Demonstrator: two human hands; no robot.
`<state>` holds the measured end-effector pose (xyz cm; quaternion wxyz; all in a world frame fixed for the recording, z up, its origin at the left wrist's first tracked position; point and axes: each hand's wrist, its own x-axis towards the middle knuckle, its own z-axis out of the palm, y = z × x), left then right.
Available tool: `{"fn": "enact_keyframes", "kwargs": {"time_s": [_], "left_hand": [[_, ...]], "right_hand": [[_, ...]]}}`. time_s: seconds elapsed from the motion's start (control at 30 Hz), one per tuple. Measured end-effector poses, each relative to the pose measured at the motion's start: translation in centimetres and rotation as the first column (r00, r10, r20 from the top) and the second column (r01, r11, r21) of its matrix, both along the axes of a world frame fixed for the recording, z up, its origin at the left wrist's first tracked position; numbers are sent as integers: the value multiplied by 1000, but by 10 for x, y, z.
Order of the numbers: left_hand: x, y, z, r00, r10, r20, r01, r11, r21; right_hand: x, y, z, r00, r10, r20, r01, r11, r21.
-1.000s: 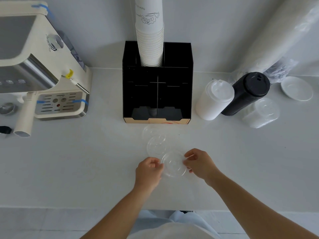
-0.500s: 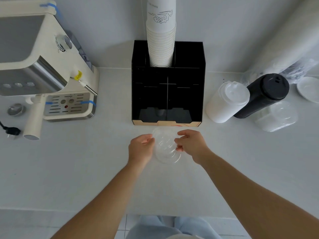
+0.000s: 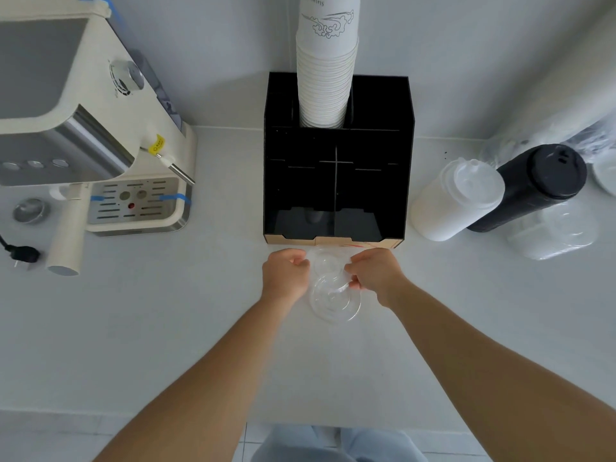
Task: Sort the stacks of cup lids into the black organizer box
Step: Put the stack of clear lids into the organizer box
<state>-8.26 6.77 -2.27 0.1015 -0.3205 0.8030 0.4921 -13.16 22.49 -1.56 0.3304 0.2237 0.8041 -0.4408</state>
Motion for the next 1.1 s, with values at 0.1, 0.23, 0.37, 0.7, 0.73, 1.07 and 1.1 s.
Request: {"fn": "enact_keyframes", "kwargs": {"time_s": [0.1, 0.23, 0.37, 0.7, 0.73, 1.07, 1.1], "left_hand": [[1, 0, -2, 999, 31, -6, -31, 999, 41], [7, 1, 3, 993, 118, -19, -114, 982, 150], [18, 2, 3, 982, 187, 17, -186, 957, 225], [41, 15, 0, 996, 85, 26, -88, 989, 117], [41, 16, -1, 997, 73, 29, -76, 991, 107], [41, 19, -4, 997, -45, 70, 49, 998, -43], [41, 19, -5, 995, -58, 82, 63, 996, -56]], "right_hand": [[-1, 1, 3, 999, -52, 11, 52, 999, 7], [2, 9, 10, 996, -87, 27, 88, 994, -62], [11, 19, 16, 995, -90, 35, 93, 988, -121], [36, 37, 6, 996, -93, 17, 95, 985, -143], [37, 37, 5, 996, -92, 12, 93, 986, -136], [43, 36, -5, 998, -33, -52, 30, 998, -49], [44, 37, -7, 998, -24, -59, 22, 999, -40]]}}
